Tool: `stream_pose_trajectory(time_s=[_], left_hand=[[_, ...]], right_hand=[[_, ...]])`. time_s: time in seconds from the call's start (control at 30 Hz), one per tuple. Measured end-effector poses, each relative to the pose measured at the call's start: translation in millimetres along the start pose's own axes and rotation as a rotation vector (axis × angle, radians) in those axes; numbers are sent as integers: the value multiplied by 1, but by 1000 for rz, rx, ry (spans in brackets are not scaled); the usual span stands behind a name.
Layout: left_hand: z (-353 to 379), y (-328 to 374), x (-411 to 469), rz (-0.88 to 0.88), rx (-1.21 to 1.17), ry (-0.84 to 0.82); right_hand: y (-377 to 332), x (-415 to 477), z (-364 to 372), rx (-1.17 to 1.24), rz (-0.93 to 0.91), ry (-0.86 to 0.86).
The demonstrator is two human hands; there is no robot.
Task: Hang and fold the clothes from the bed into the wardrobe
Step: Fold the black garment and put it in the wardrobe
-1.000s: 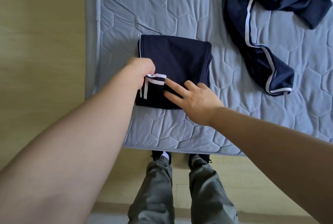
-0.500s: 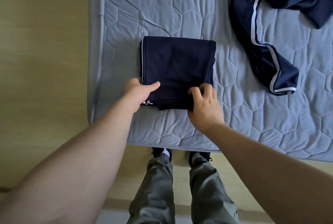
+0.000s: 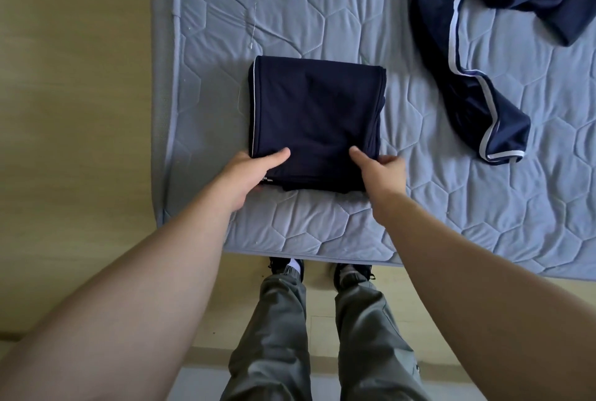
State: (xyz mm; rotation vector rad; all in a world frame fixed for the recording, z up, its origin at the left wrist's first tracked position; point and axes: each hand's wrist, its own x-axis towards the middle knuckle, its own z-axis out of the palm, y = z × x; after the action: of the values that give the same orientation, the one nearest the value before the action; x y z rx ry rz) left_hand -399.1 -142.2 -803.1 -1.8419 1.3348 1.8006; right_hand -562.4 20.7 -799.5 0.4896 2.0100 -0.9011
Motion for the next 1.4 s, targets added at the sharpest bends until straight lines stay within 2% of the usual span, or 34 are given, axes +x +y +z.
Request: stream_pose_trajectory(time_s=[0.07,0.23,0.37,0.43,0.57,0.67,0.77,0.9,1.13,1.4], left_hand=[[-2,-2,-2,2,-65,-118],[-1,-3,-9,-7,-224,-181],[-6,12,-32,-4,-276,-151],[-11,30,-58,1,-281,-94],[-38,74,-133,-38,-302,28],[-69,98,-207,-106,-372,48],[-106,106,-292,-143,-510,84],[-167,92,-402,-129,-679,195],[-291,40,-528,-12,-993,401],[-441,-62,-589,89,-1276,535]], right_hand=[[5,3,-4,-12,50,-92],[1,3,-23,48,185,-362],[-13,-22,-33,185,223,-491],[-30,-49,-36,272,223,-479],[-75,-126,-45,280,199,-374],[-113,-198,-53,221,180,-354],[-147,-275,-58,129,135,-433],[-181,-379,-50,-23,86,-619],[-207,-538,38,-287,-78,-851],[-181,-692,204,-552,-259,-1053]])
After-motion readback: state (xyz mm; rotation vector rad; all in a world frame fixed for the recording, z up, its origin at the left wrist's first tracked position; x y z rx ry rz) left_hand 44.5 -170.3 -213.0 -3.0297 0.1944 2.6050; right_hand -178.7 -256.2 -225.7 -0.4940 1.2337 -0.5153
